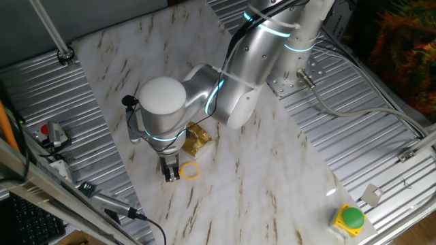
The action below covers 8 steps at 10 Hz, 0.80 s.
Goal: Remove the bubble ring from the ball
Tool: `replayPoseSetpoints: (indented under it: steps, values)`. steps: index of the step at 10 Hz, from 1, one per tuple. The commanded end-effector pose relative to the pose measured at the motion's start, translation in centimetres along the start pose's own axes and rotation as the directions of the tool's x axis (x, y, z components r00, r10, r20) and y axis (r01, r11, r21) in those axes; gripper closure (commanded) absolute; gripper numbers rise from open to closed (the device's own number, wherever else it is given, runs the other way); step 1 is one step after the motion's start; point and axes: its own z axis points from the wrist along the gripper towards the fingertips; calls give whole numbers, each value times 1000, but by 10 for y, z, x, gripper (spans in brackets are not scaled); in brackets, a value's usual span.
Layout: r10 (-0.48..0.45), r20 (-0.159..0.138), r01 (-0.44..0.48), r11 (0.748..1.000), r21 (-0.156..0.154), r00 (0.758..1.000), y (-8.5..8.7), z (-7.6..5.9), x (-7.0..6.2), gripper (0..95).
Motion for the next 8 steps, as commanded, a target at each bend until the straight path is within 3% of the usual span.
replayPoseSetpoints:
  steps: [1, 2, 8]
  values:
    - [-12, 0, 12, 1000, 3, 1000, 0, 0, 0, 760]
    - [-15, 1, 15, 1000, 4, 1000, 0, 0, 0, 570]
    - [-26, 1, 26, 1000, 4, 1000, 0, 0, 0, 570]
